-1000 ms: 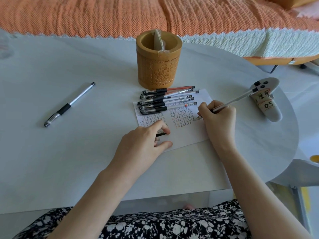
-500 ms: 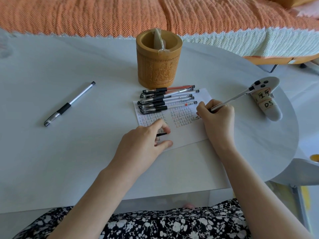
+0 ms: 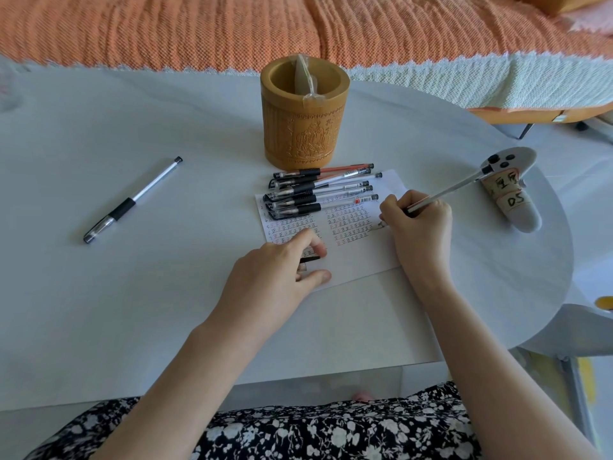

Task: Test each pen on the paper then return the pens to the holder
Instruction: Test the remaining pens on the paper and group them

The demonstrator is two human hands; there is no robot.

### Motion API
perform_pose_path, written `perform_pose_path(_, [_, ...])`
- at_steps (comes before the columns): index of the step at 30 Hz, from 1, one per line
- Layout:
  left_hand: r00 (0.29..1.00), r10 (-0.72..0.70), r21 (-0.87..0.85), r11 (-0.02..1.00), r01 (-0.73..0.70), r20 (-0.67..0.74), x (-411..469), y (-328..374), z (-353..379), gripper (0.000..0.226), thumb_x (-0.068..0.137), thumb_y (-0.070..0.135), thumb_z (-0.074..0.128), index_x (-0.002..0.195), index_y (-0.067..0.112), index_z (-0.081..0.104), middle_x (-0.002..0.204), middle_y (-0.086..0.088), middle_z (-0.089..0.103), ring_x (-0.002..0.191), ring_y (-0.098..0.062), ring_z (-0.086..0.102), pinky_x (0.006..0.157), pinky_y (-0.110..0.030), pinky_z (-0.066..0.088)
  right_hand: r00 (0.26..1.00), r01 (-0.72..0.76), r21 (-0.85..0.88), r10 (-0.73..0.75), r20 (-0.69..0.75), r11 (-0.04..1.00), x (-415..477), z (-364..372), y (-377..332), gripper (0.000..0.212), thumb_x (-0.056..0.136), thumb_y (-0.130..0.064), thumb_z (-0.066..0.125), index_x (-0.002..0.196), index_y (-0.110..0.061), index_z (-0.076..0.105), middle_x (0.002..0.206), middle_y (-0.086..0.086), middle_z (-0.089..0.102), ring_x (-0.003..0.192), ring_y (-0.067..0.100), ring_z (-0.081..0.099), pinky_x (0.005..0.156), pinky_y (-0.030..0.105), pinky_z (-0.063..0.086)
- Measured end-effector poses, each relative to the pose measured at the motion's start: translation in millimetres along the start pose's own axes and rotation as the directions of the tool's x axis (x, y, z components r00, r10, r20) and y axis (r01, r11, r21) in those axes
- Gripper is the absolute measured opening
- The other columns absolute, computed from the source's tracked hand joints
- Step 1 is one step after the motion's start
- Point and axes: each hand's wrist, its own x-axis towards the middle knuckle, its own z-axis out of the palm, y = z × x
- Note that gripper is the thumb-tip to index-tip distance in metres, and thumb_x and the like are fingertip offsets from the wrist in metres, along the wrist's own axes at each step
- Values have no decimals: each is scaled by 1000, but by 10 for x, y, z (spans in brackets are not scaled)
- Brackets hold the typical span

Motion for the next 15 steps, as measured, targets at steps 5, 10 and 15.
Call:
perform_pose_path(5, [1000,0,0,1000,0,0,2,-3,0,21,83,50,60,99,39,50,64,18,50,73,-1,56,55,-8,32,1000,13,22,-14,14,1000,-8,18,-7,36,72,-18,55,56,4,32,57,11,27,86,54,55,59,30,22])
perform_pose_path(10, [1000,4,5,1000,-4,-3,4,1,-1,22,83,50,59,99,39,50,63,18,49,71,-2,56,54,-9,32,1000,11,11,-11,22,1000,-14,10,-27,33,70,-14,55,52,-8,28,54,2,22,69,51,58,59,29,21])
perform_pose_path(15, [1000,6,8,1000,-6,-6,-2,4,-2,22,83,50,59,100,39,50,63,18,49,73,-2,57,54,-8,31,998,-19,26,17,53,999,-29,14,-46,34,66,-13,54,50,-17,25,50,-5,18,64,15,35,60,29,22])
